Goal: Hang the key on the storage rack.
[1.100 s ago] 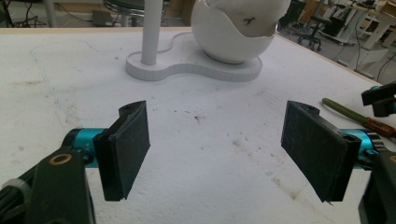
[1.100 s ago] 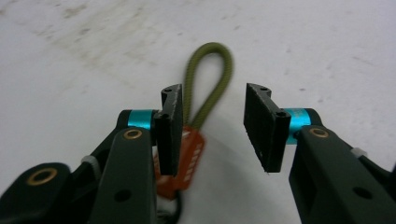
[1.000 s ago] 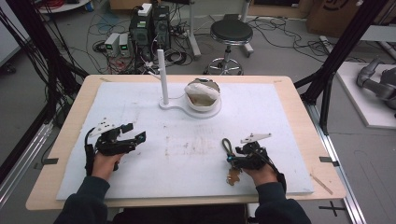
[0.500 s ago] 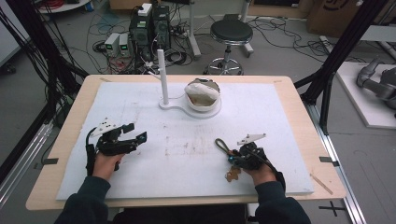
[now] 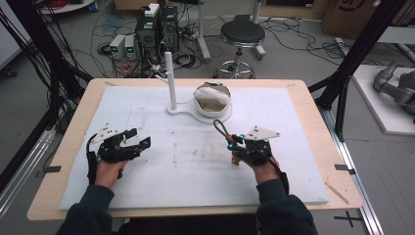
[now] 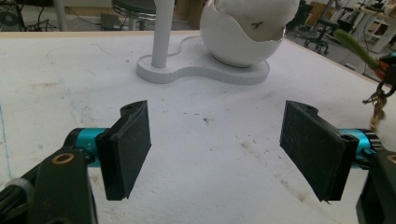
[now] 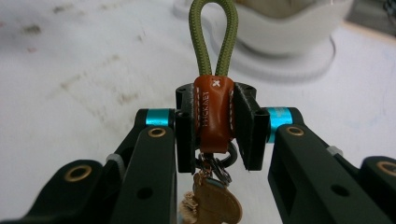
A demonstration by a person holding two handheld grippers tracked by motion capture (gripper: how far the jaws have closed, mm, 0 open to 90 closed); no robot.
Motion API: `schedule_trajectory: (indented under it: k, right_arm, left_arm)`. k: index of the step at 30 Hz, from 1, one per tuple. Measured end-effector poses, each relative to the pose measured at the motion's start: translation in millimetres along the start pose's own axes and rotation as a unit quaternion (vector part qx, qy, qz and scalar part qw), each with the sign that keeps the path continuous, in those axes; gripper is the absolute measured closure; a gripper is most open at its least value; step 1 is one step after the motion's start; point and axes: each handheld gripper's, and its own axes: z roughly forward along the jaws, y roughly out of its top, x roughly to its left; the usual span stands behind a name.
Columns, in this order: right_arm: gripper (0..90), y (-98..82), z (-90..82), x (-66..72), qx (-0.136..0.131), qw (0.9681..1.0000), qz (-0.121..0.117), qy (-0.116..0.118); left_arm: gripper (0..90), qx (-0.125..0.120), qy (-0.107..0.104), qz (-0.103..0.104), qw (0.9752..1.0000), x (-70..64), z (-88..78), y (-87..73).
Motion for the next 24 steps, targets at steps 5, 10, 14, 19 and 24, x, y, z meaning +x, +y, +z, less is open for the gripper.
schedule_trajectory:
  k: [5, 10, 14, 19, 24]
  right_arm:
    - [72.4, 33.5, 10.8, 10.1, -0.028, 0.9989, -0.037, 0.001]
    - [72.4, 67.5, 26.2, 19.0, -0.046, 0.9967, -0.066, 0.008]
    - [72.3, 91.4, 39.8, 24.3, -0.059, 0.995, -0.08, 0.008]
    - [72.4, 117.1, 55.2, 28.6, -0.073, 0.9936, -0.086, 0.005]
    - [72.4, 133.8, 67.4, 33.8, -0.083, 0.9924, -0.091, -0.002]
  left_arm:
    - [24.5, -0.001, 0.001, -0.001, 1.0, 0.4, -0.2, 0.4]
    - [24.5, -0.003, 0.002, -0.004, 1.0, 2.1, -1.1, 0.4]
    - [24.5, -0.004, 0.002, -0.006, 1.0, 3.0, -1.5, 0.3]
    - [24.5, -0.005, 0.002, -0.007, 1.0, 3.1, -1.0, 0.2]
    - [24.5, -0.005, 0.001, -0.009, 1.0, 3.9, -1.6, 0.1]
